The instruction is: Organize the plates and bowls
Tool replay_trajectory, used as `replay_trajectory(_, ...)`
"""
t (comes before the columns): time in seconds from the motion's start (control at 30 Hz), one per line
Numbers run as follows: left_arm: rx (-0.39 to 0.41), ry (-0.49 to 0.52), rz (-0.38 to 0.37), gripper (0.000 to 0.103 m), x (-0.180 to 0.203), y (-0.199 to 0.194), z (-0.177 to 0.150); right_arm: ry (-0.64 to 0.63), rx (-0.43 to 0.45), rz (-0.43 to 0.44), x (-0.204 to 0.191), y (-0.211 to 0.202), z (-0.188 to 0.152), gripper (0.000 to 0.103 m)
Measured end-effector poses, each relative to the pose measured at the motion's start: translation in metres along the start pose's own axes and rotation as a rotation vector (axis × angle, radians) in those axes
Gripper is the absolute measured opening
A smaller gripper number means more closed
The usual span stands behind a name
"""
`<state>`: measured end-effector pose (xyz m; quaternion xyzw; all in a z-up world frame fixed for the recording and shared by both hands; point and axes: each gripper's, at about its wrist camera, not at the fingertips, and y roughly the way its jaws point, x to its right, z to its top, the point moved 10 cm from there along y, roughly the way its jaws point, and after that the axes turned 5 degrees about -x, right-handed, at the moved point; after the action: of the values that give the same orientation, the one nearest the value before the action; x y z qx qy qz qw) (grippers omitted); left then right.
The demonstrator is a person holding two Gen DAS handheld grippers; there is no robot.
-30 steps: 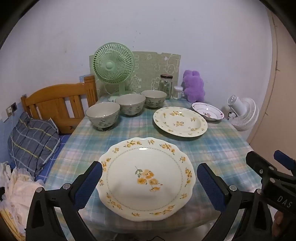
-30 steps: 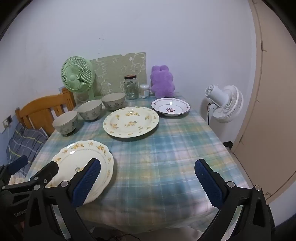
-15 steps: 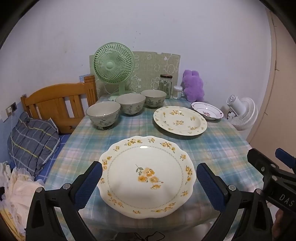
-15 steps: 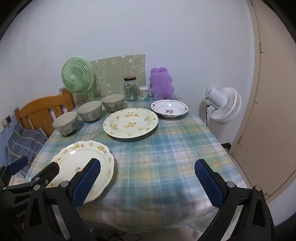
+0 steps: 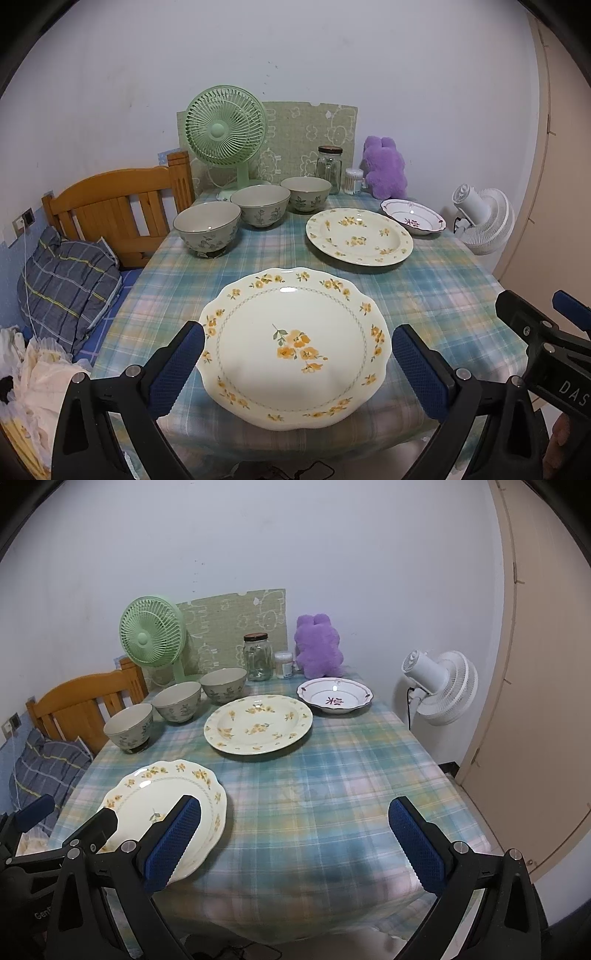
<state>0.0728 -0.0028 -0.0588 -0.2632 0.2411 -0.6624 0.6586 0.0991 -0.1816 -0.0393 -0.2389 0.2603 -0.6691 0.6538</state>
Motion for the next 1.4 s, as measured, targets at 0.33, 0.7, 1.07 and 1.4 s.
replay_trajectory(0.33,0.002,0.019,0.017,0.101,0.0011,0.0,-0.0021,0.003,0.003,-0.004,0.0023,0.0019,0.0013,0.103)
replay_trajectory(0.7,0.0,0.027,0.023,0.101,0.0024,0.0007,-0.0019,0.0,0.002,-0.003,0.0019,0.0018,0.0017,0.102)
replay_trajectory(1.07,-0.001,0.025,0.022,0.101,0.0025,0.001,-0.0033,0.0,0.001,-0.007,0.0018,0.0019,0.002,0.102)
replay_trajectory(1.4,-0.001,0.024,0.023,0.102,0.002,0.0011,-0.0022,-0.007,0.014,-0.015,0.0039,-0.0004,0.0017,0.102)
